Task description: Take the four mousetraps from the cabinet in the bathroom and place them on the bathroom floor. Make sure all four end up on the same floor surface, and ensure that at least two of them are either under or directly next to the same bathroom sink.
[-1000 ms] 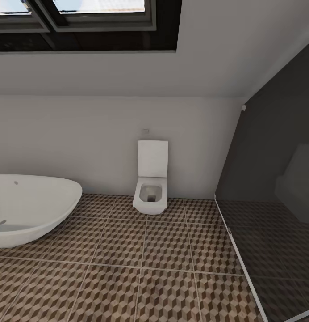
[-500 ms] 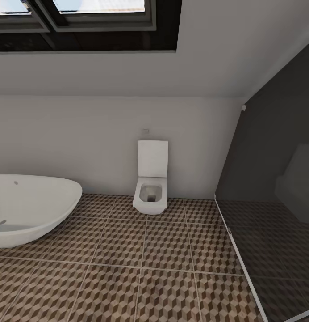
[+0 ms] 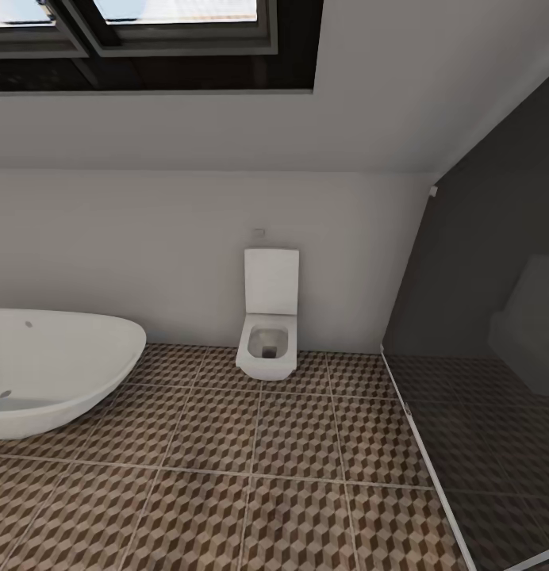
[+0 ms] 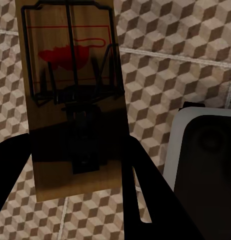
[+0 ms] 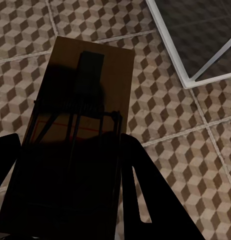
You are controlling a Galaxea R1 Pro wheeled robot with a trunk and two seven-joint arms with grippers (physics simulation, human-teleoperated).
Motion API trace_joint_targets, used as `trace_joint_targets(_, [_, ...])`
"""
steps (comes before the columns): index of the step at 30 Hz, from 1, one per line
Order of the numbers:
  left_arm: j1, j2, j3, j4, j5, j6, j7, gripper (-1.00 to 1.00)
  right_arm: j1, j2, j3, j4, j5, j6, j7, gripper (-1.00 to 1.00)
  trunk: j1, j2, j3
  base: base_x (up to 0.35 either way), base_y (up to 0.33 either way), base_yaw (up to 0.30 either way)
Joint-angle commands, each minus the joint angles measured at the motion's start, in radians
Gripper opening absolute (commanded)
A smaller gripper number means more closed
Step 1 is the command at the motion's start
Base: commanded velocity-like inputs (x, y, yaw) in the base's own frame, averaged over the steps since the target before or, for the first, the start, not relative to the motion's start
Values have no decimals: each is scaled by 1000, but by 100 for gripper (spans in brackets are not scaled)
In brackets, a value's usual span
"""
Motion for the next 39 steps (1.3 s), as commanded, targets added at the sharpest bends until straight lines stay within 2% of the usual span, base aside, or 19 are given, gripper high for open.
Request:
trace_joint_targets(1, [-1, -1, -7, 3, -2, -3, 6, -100, -1, 0, 9, 0, -2, -2, -9, -100, 1, -2, -2, 0, 0, 0])
trace_joint_targets(39, [-1, -1, -7, 3, -2, -4, 6, -100, -1, 0, 9, 0, -2, -2, -9, -100, 1, -2, -2, 0, 0, 0])
